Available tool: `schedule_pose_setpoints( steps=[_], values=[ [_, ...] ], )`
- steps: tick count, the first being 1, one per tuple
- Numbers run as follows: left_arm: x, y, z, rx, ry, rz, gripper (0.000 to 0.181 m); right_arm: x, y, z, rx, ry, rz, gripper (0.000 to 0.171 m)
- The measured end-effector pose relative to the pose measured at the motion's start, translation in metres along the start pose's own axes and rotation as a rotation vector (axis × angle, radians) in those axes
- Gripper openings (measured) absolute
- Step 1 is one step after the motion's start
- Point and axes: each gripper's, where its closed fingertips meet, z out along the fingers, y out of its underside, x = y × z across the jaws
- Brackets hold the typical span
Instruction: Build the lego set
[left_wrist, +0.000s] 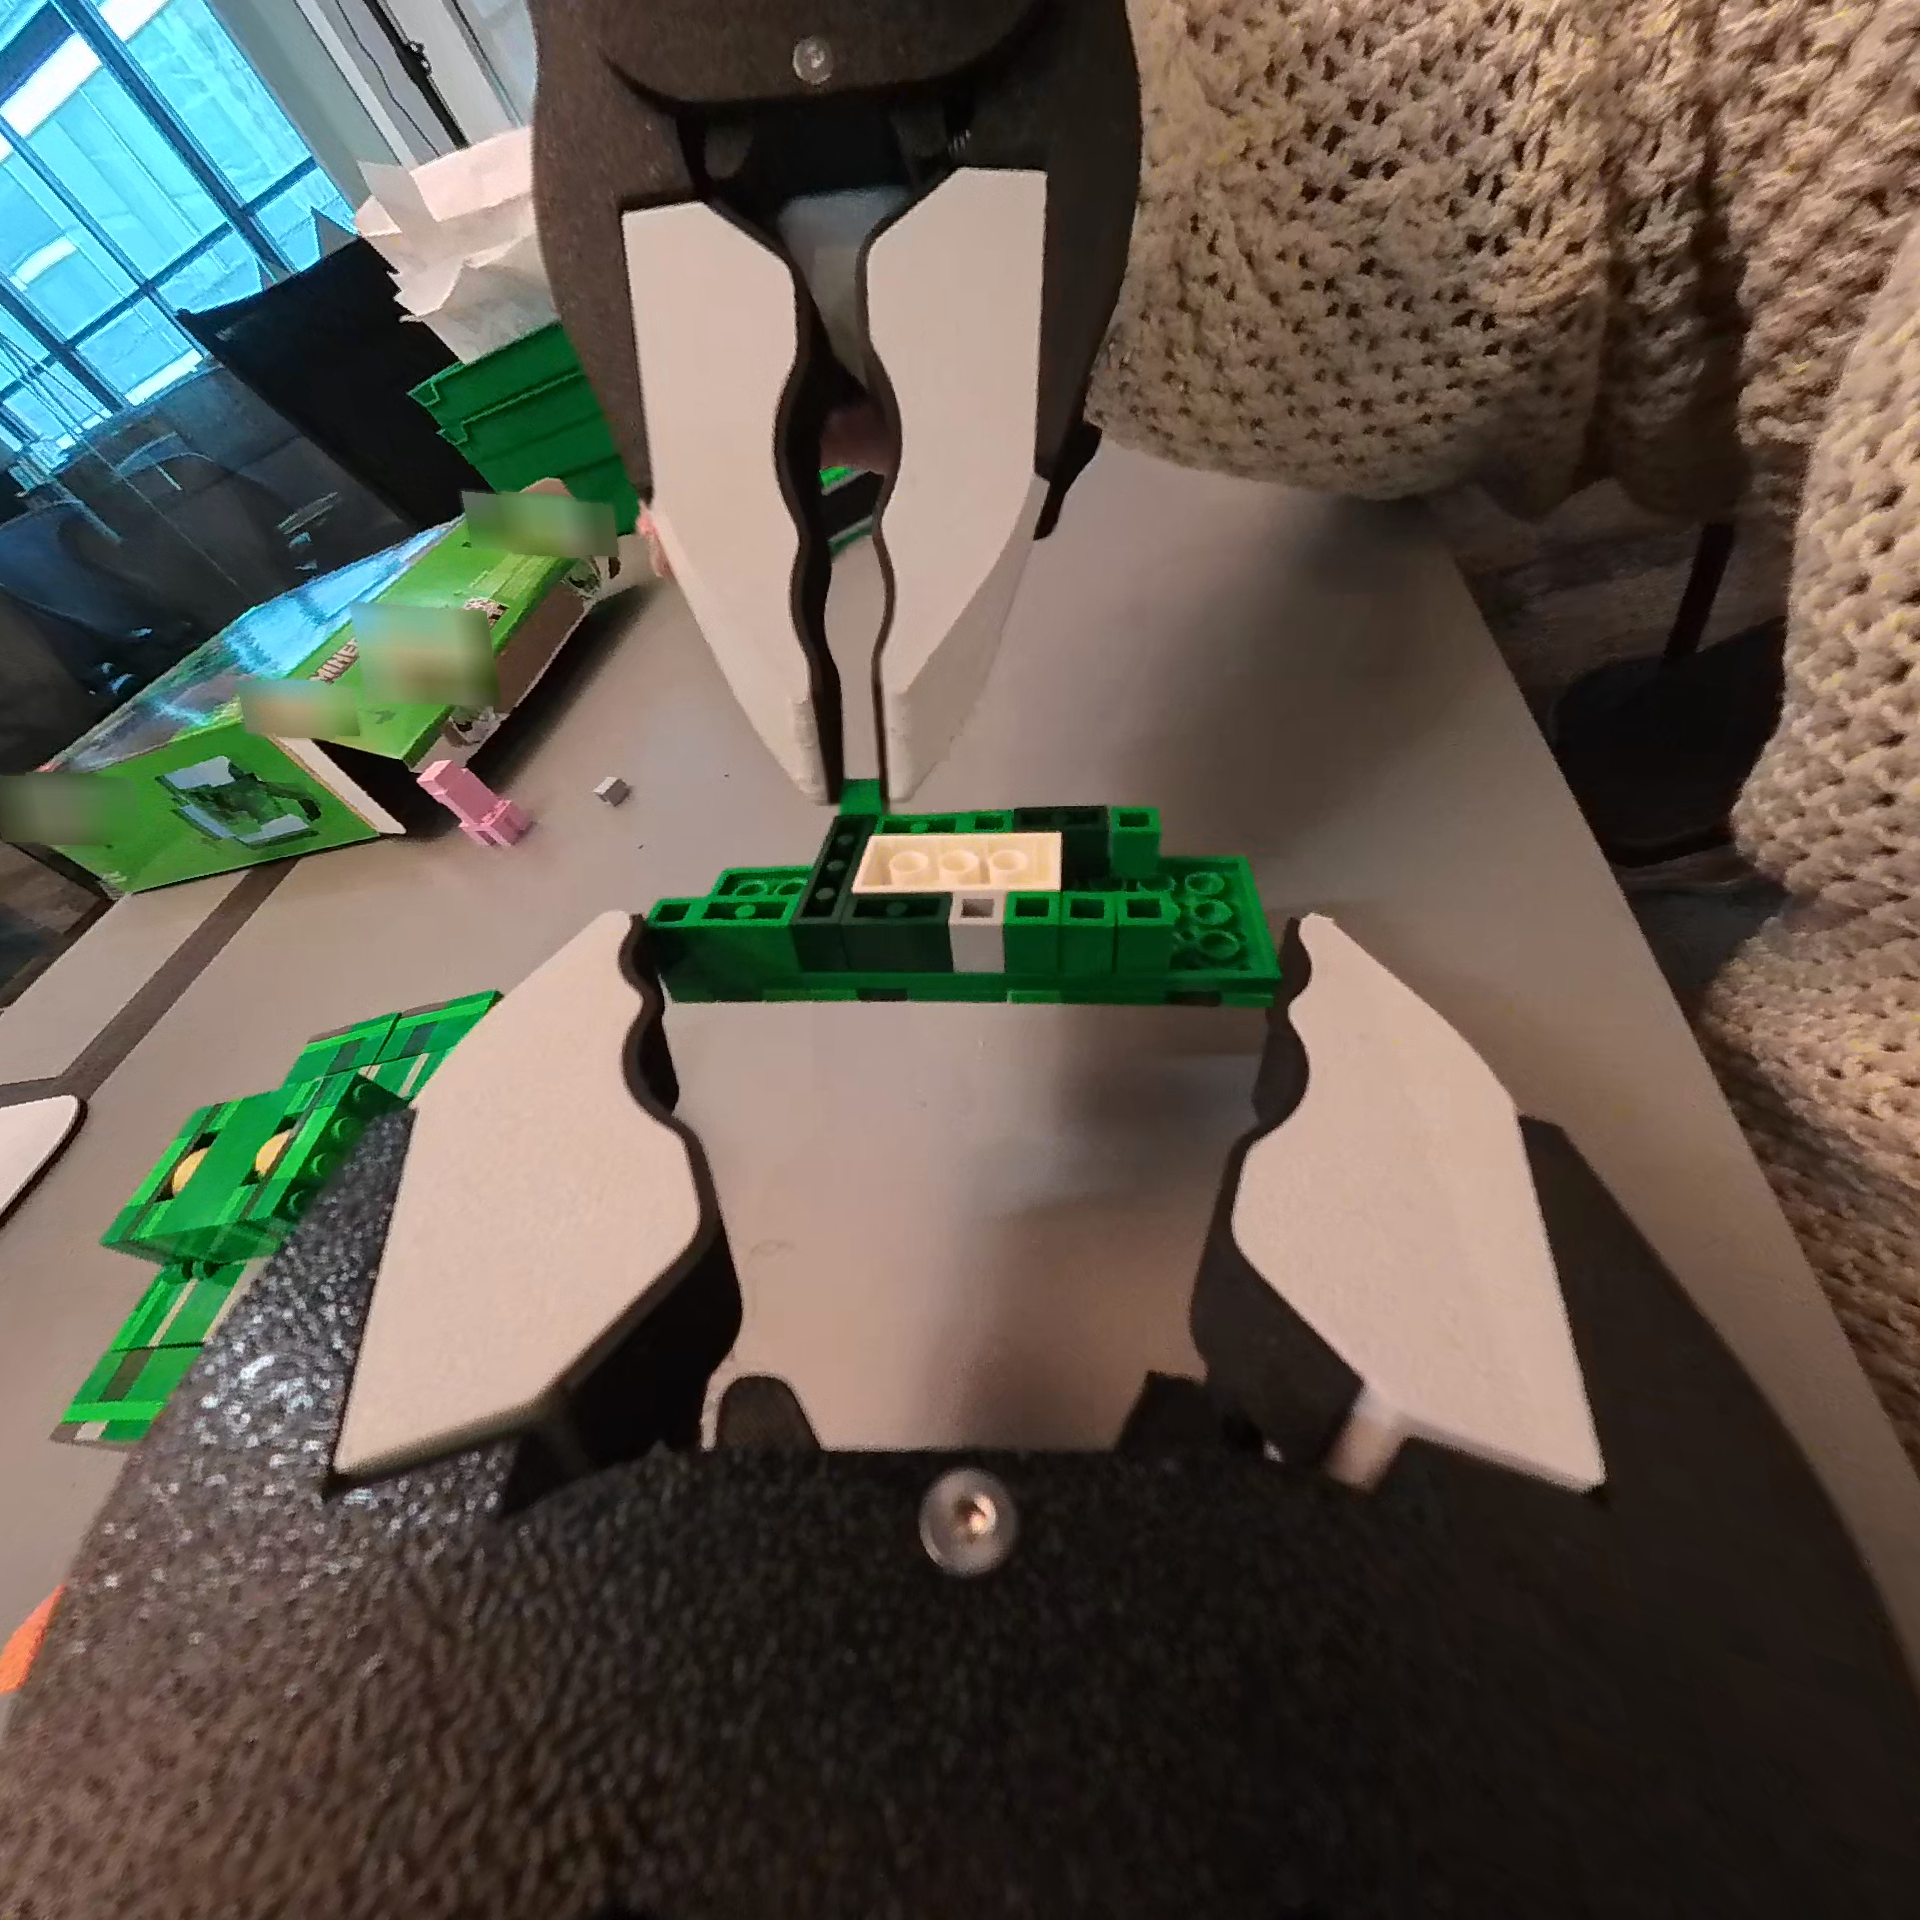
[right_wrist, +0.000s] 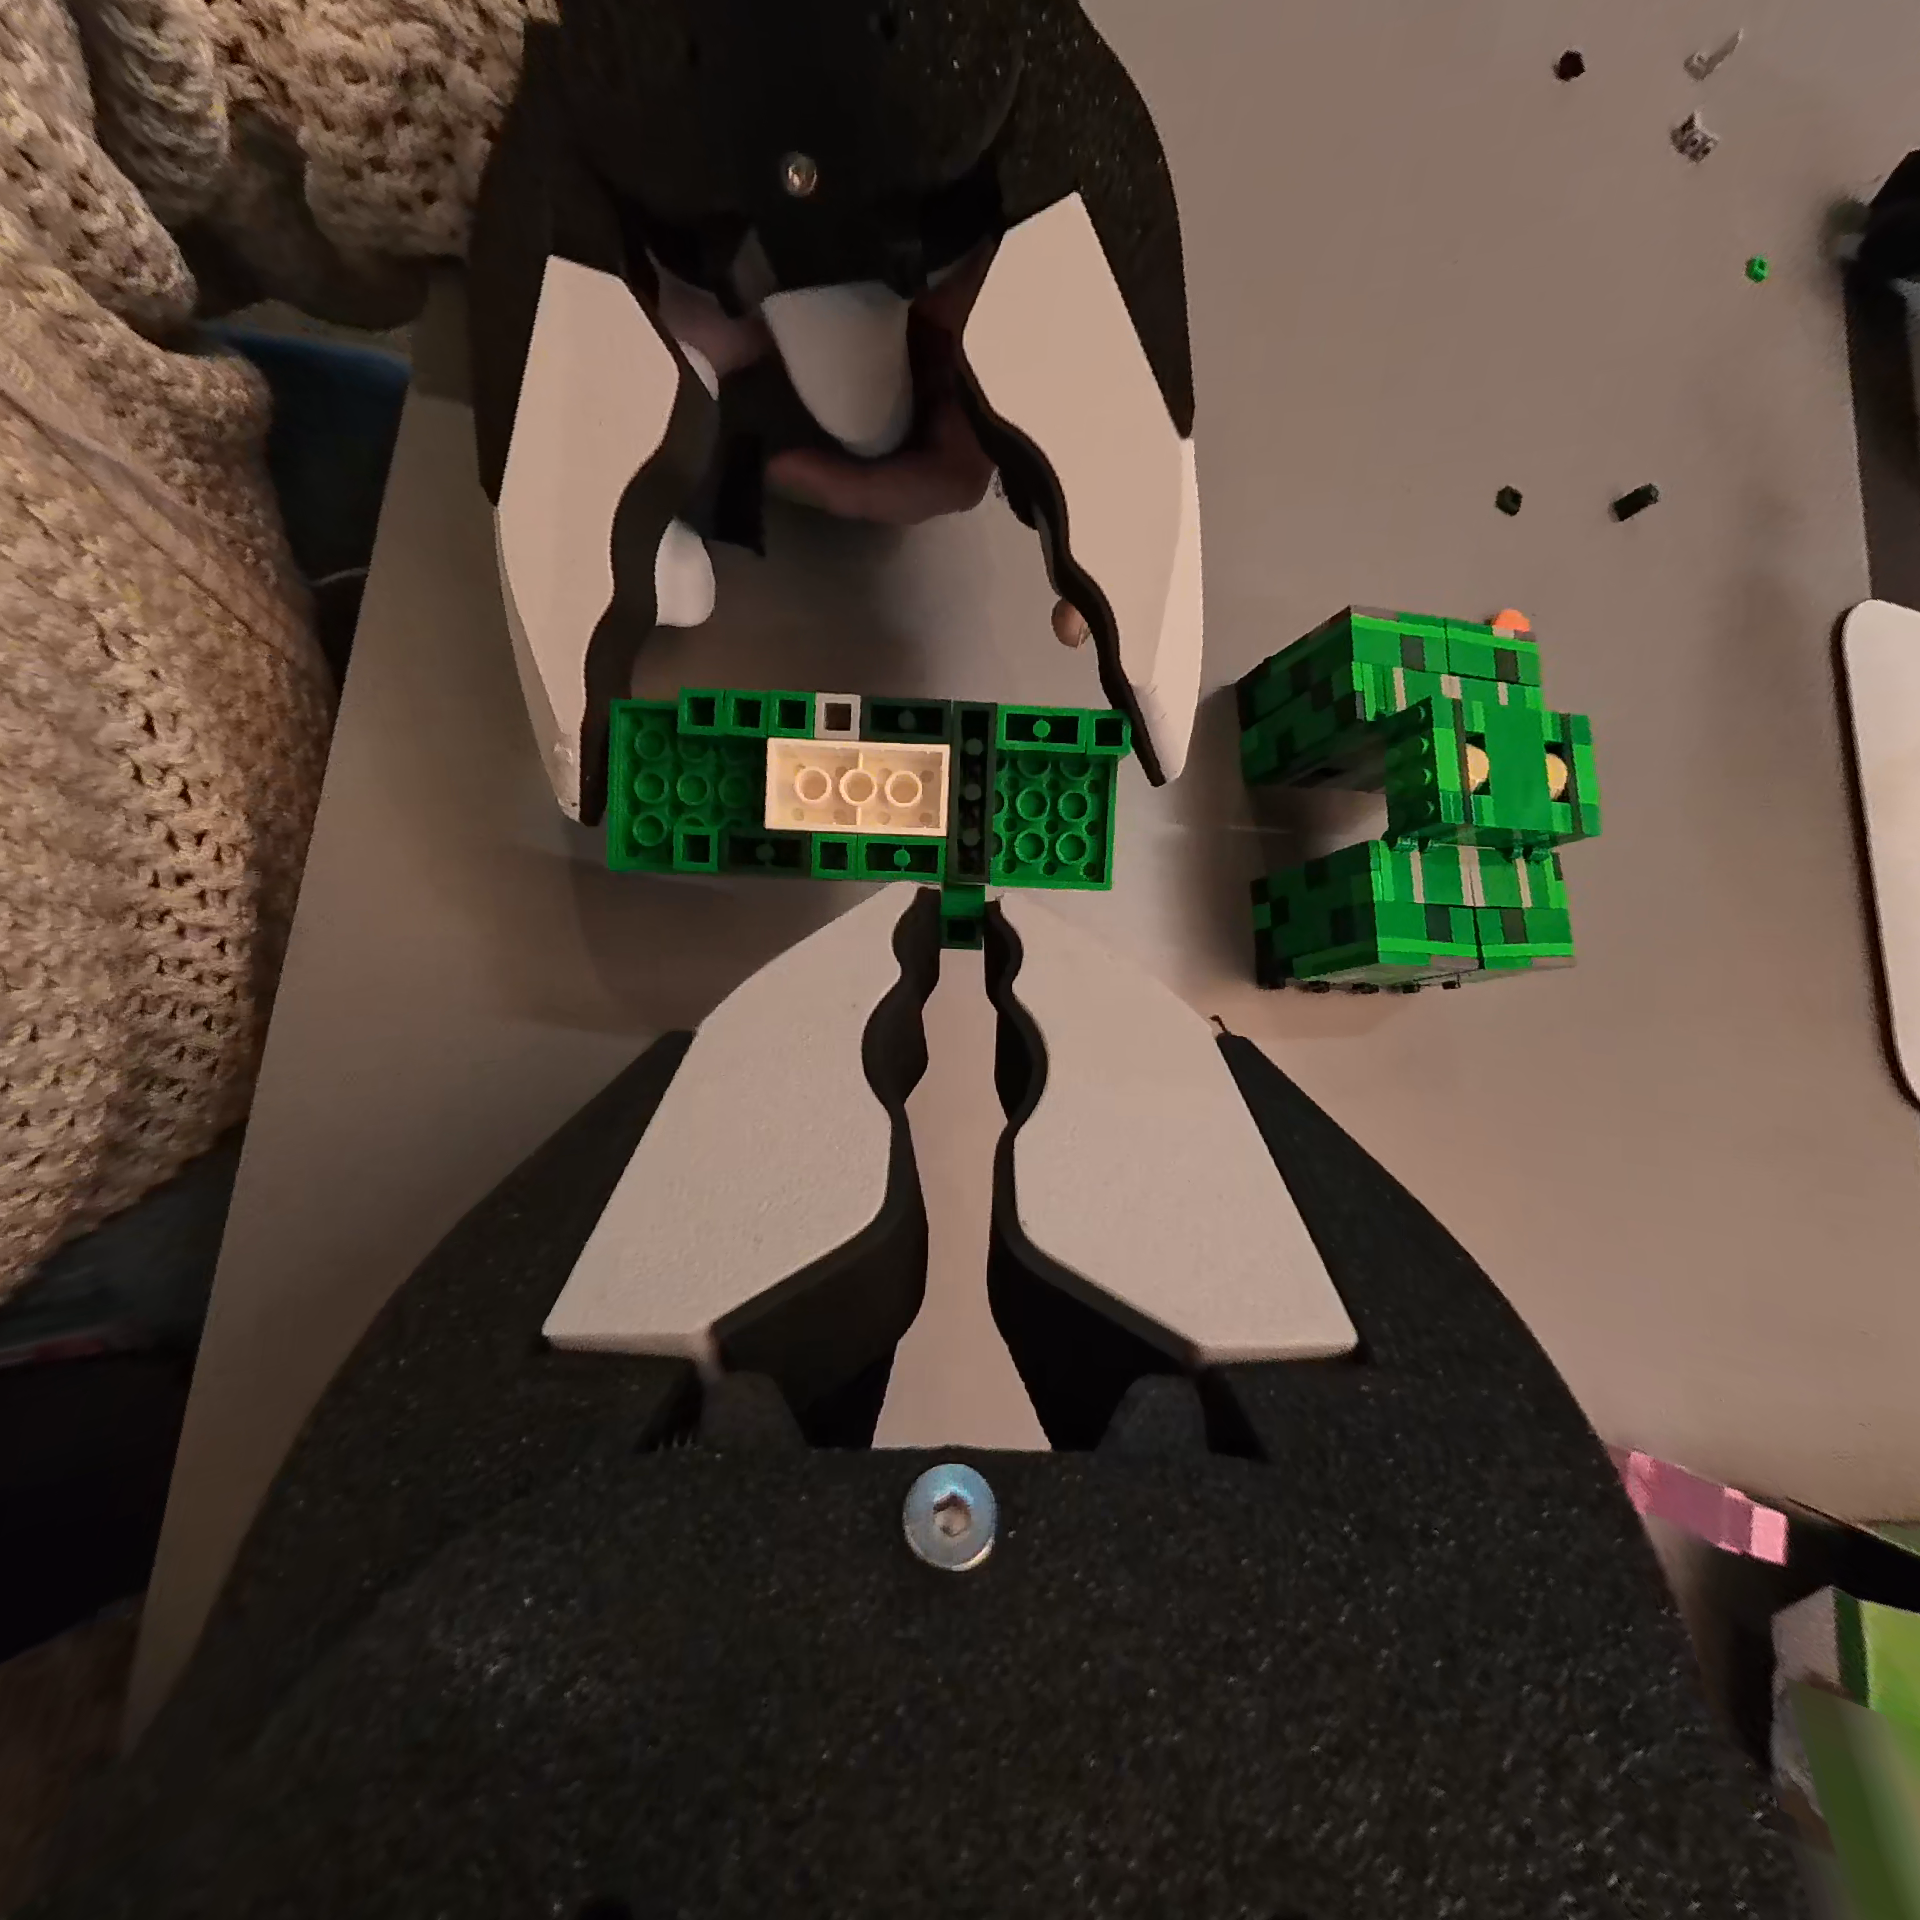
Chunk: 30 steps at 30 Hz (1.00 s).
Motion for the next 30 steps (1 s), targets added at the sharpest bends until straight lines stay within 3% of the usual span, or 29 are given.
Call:
schedule_pose_setpoints(
  steps=[9, 20, 30],
  values=[
    [-0.007, -0.013, -0.002, 0.094, -0.094, 0.044, 0.11, 0.02, -0.018, -0.012, -0.003, -0.06, -0.013, 0.008],
    [-0.01, -0.014, 0.0, 0.099, -0.155, 0.088, 0.11, 0.017, -0.02, -0.004, -0.294, -0.228, -0.117, 0.007],
    [-0.011, -0.018, -0.003, 0.119, -0.165, 0.091, 0.11, 0.018, -0.03, -0.004, -0.297, -0.259, -0.101, 0.011]
  ],
)
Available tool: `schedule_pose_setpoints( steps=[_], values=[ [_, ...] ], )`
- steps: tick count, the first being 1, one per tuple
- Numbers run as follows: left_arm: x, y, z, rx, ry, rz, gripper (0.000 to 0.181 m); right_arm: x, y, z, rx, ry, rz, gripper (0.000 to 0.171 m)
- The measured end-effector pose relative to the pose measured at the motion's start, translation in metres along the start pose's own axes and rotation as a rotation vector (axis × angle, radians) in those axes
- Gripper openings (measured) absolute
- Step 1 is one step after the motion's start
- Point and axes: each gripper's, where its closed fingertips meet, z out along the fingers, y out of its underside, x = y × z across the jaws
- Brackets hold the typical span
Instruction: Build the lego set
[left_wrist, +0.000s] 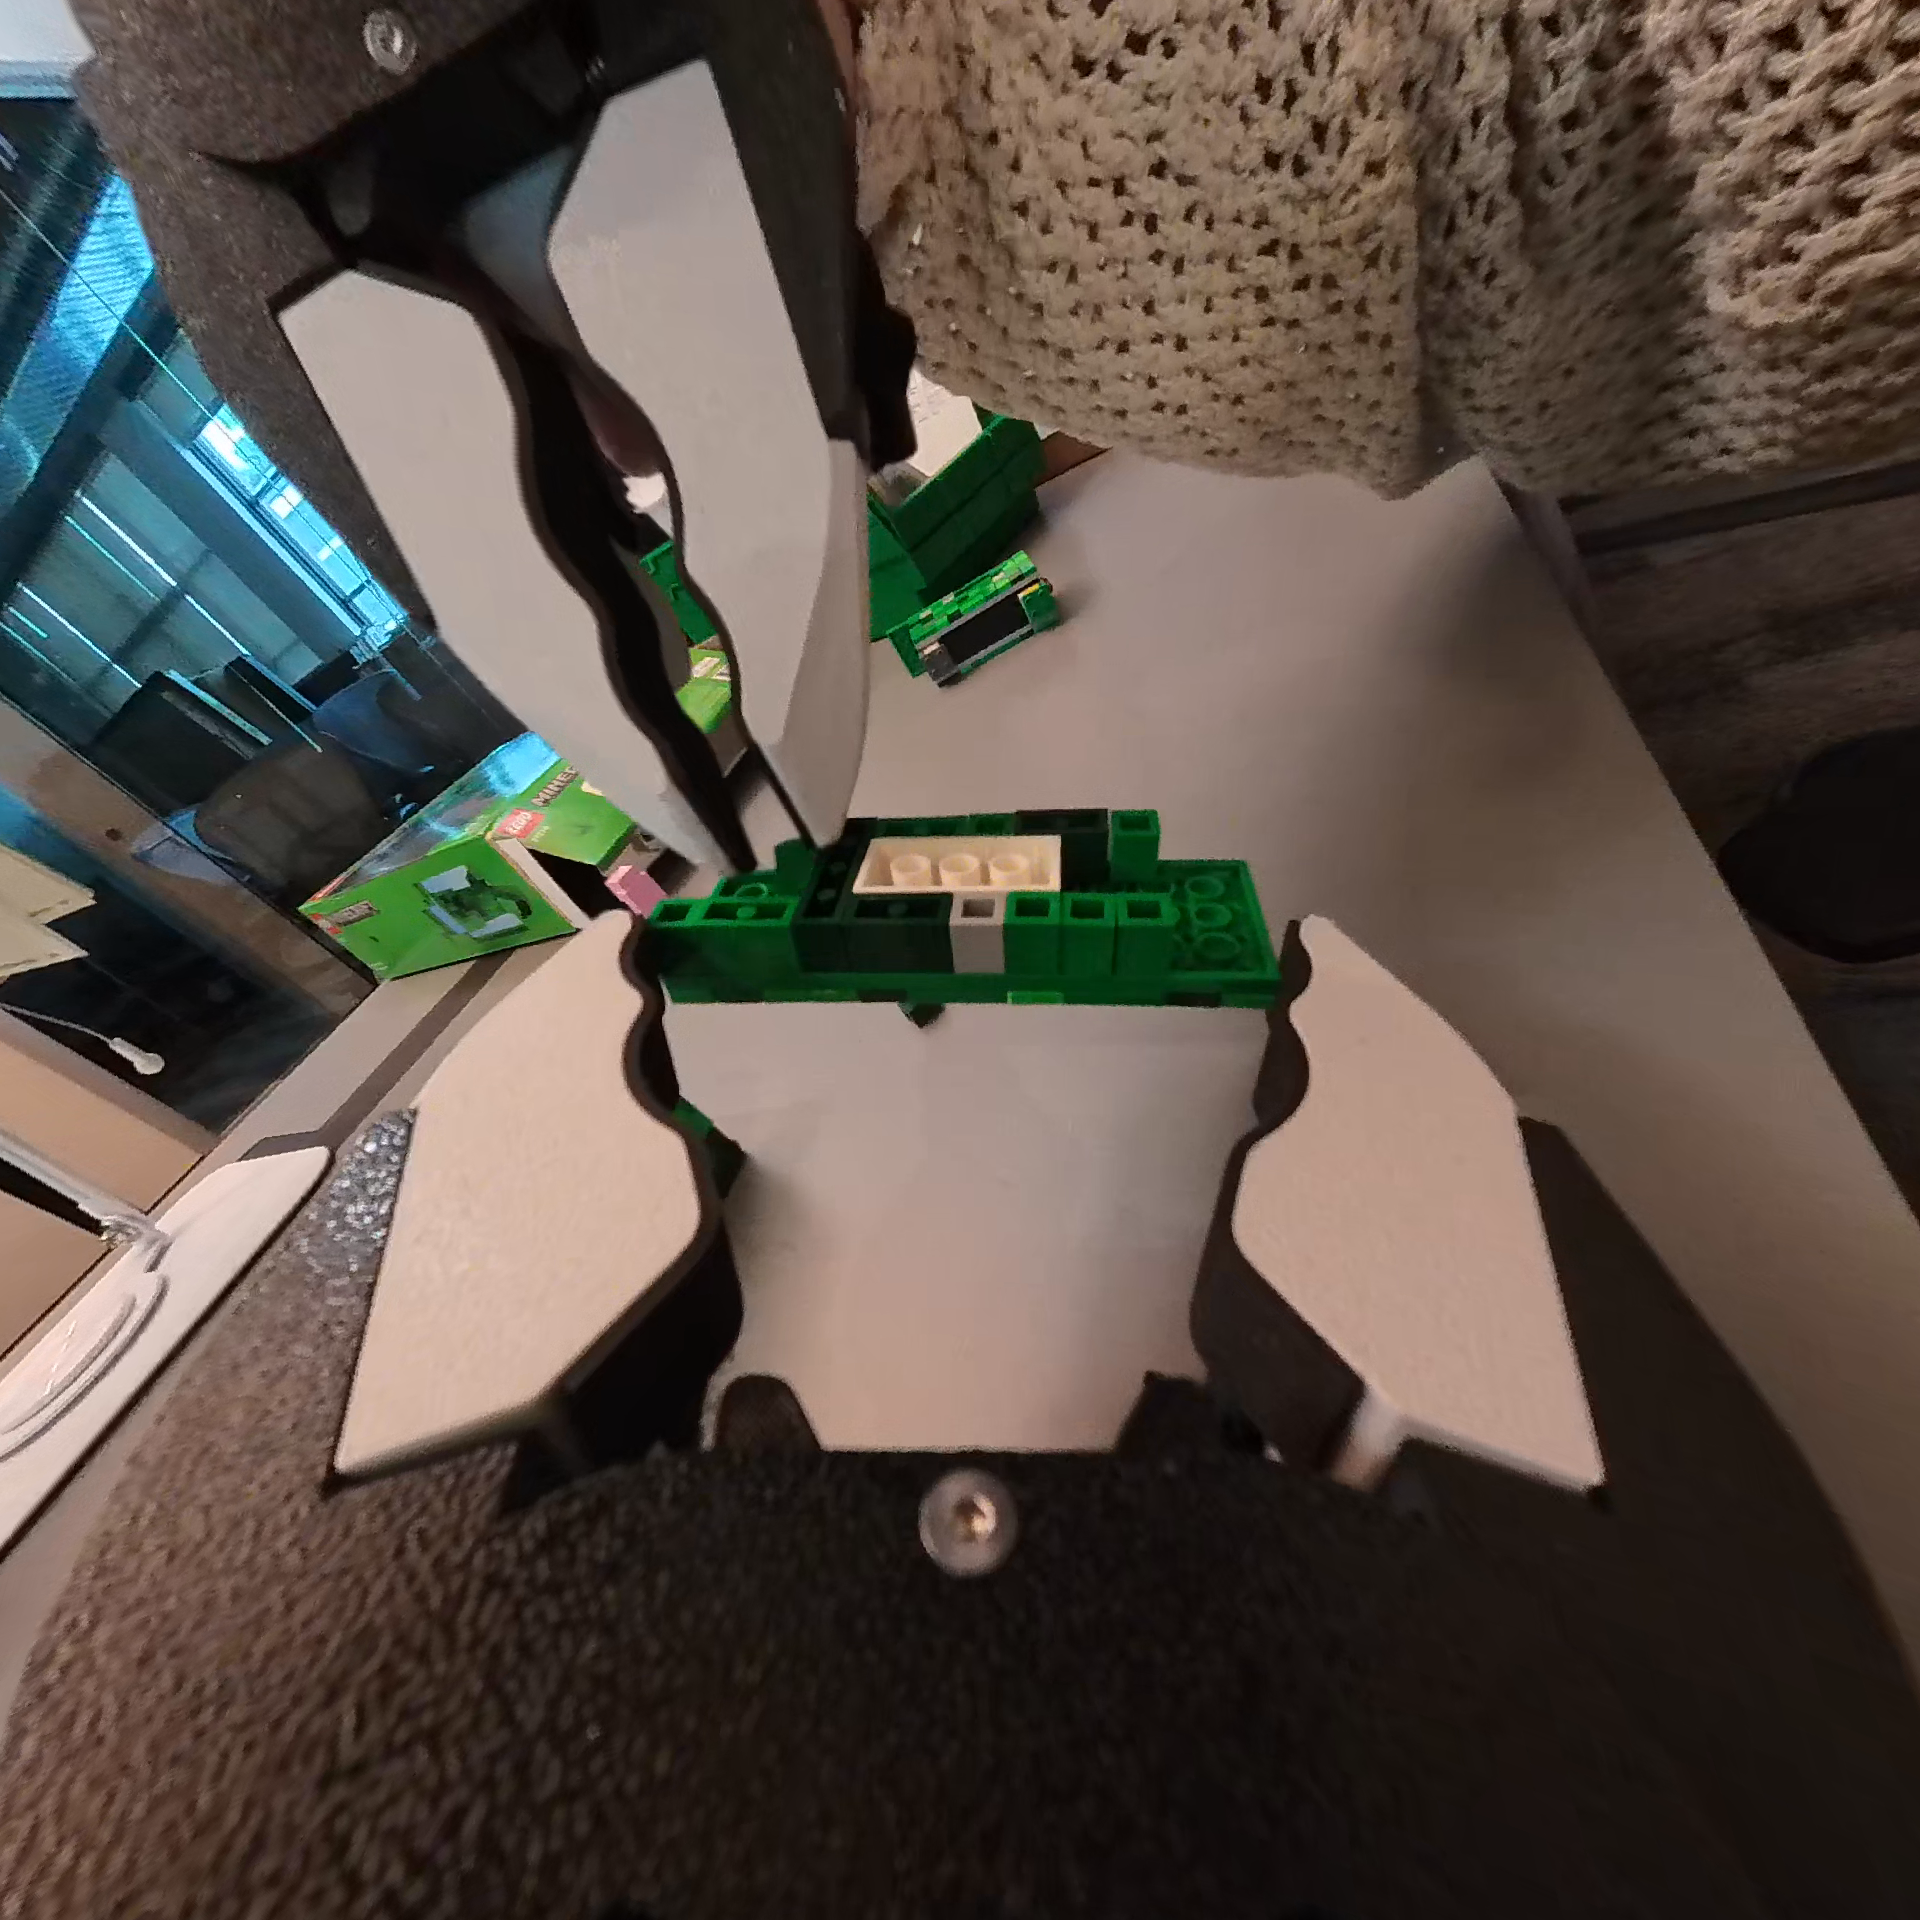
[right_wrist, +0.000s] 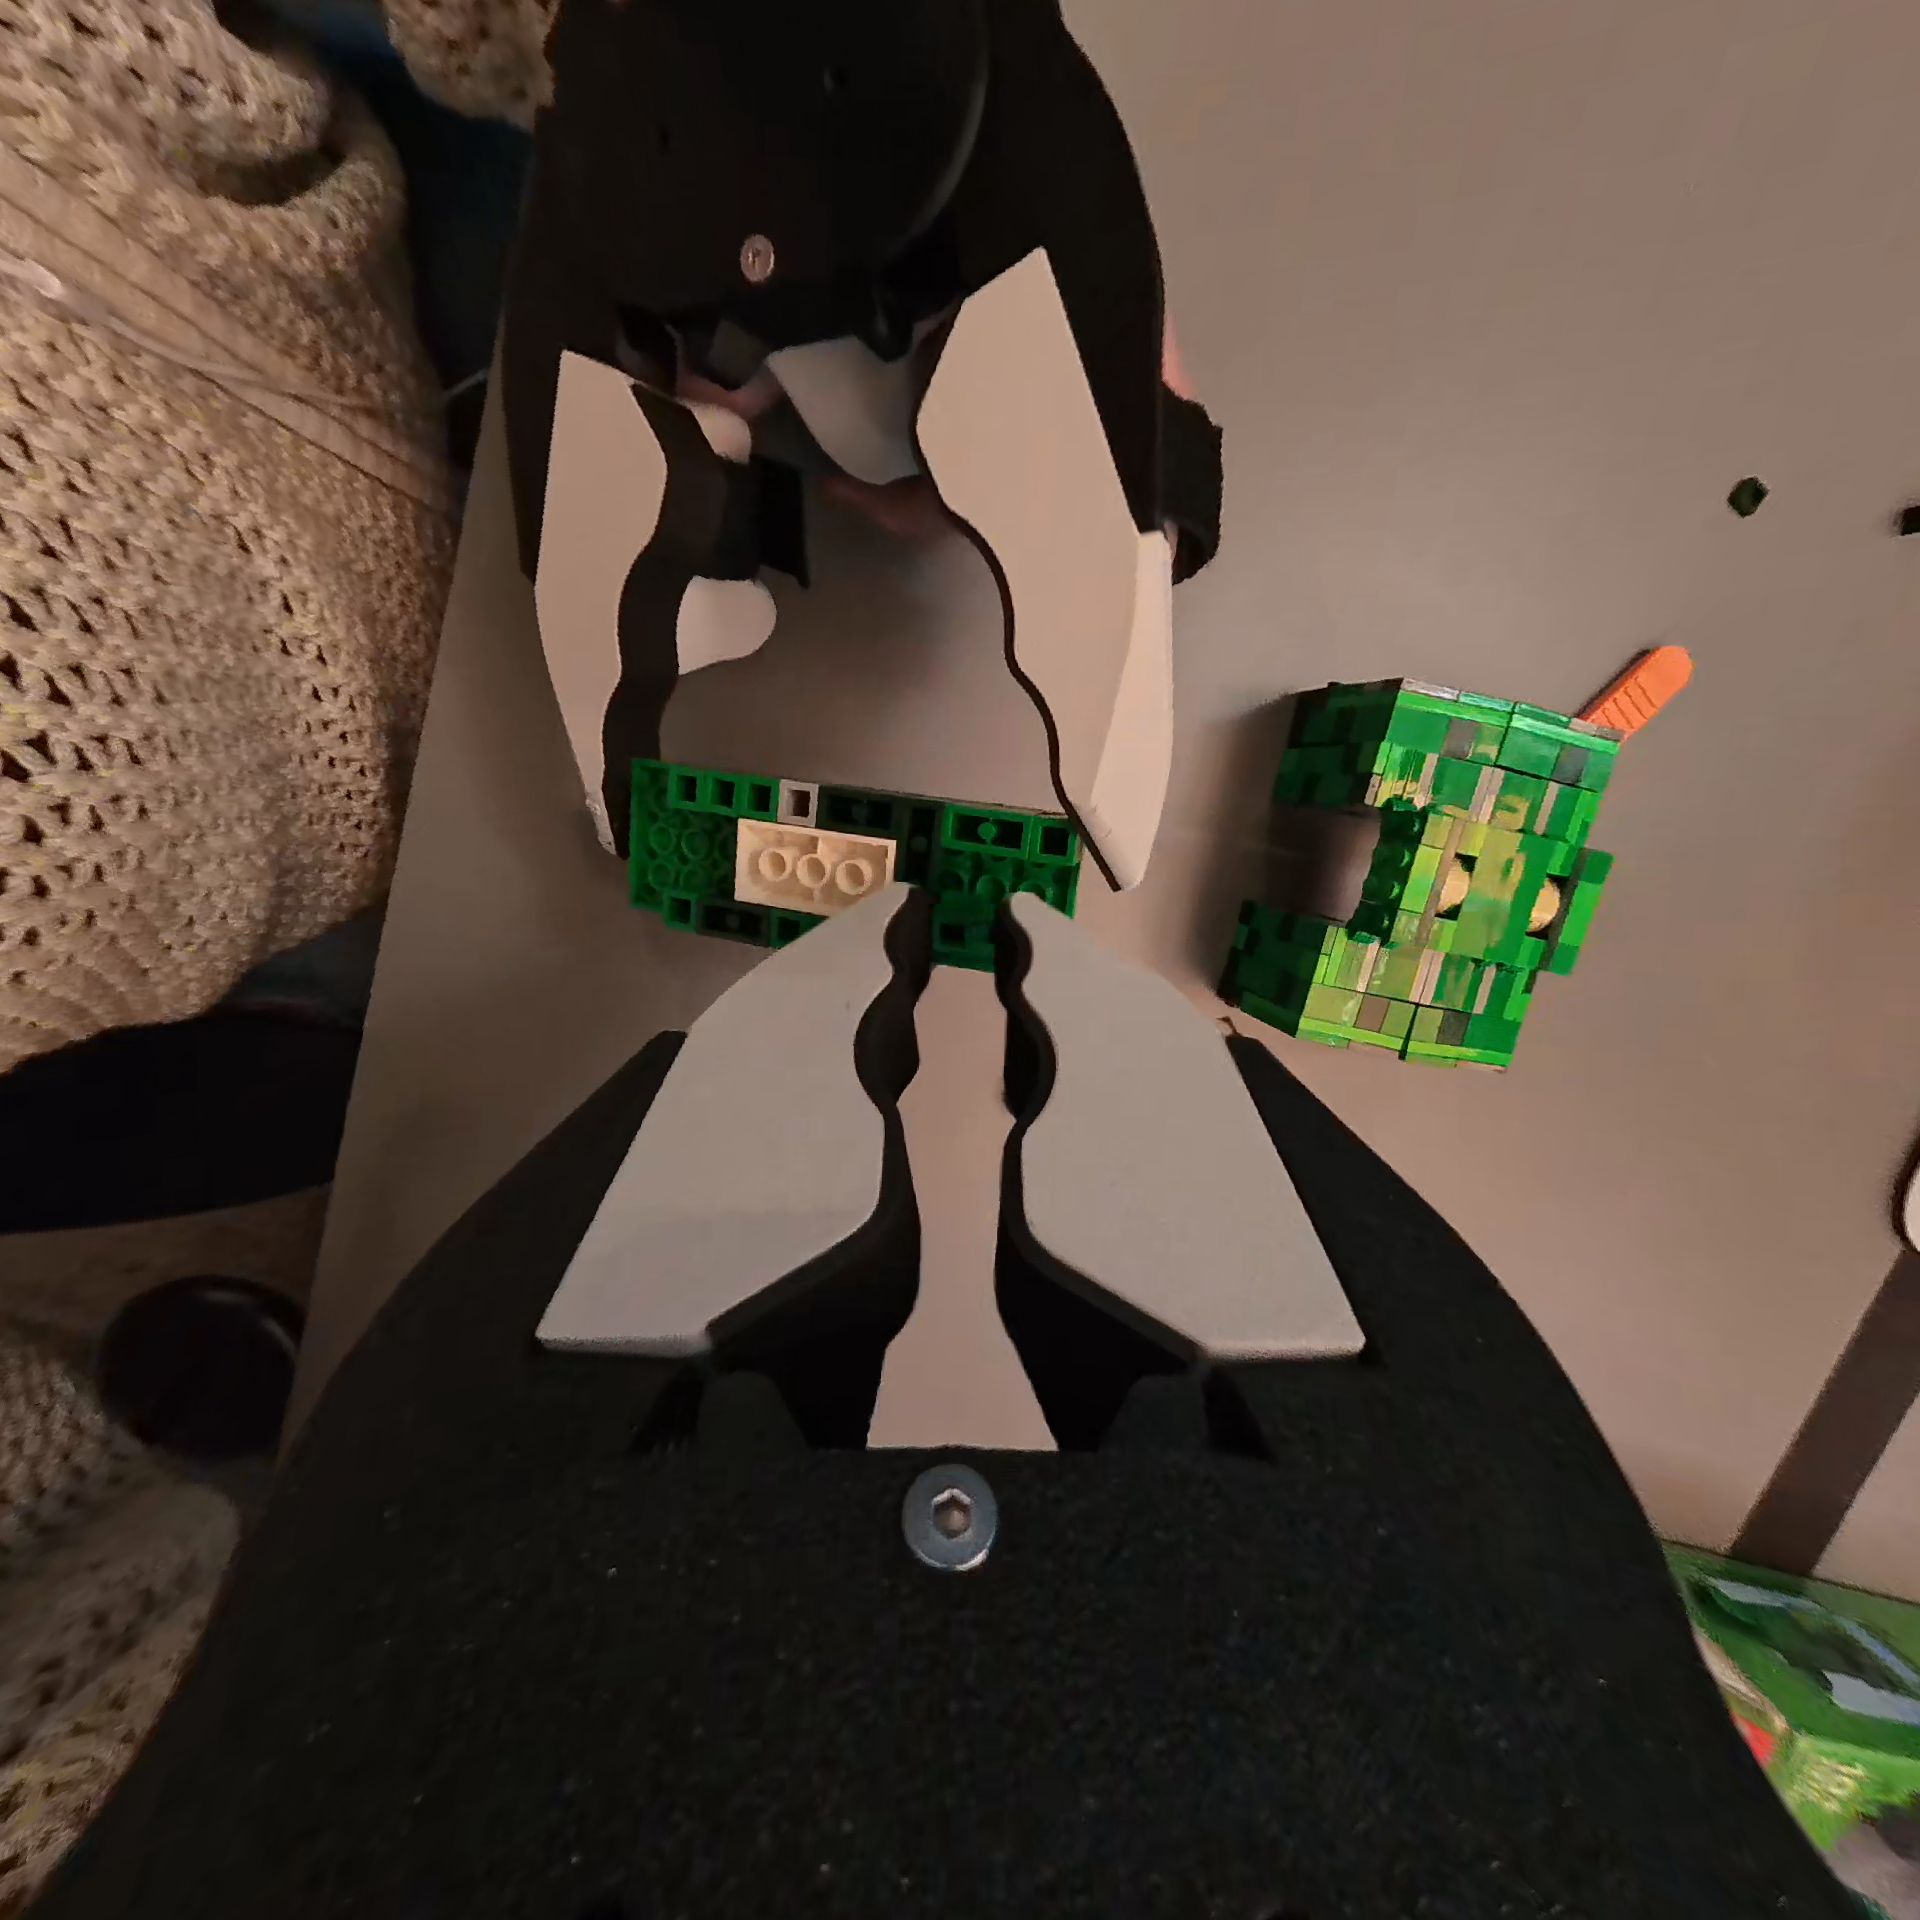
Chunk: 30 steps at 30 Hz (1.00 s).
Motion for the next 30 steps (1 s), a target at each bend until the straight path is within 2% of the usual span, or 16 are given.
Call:
schedule_pose_setpoints(
  steps=[5, 10, 13, 20, 25, 30],
  values=[
    [0.0, -0.001, -0.001, 0.003, 0.004, -0.003, 0.11, 0.004, 0.002, -0.009, 0.065, 0.059, 0.027, 0.017],
    [0.003, -0.009, -0.005, 0.05, 0.053, -0.069, 0.11, -0.002, 0.006, -0.03, 0.249, 0.152, 0.042, 0.019],
    [0.017, -0.018, -0.01, 0.096, 0.208, -0.181, 0.11, -0.022, 0.01, -0.029, 0.339, 0.121, -0.04, 0.016],
    [0.045, -0.052, -0.032, 0.237, 0.637, -0.474, 0.11, -0.06, -0.012, -0.038, 0.6, -0.135, -0.141, 0.02],
    [0.036, -0.082, -0.057, 0.348, 0.881, -0.576, 0.11, -0.063, -0.032, -0.04, 0.703, -0.242, -0.18, 0.024],
    [0.0, -0.105, -0.072, 0.394, 0.993, -0.546, 0.11, -0.038, -0.055, -0.069, 0.829, -0.204, -0.184, 0.024]
  ],
)
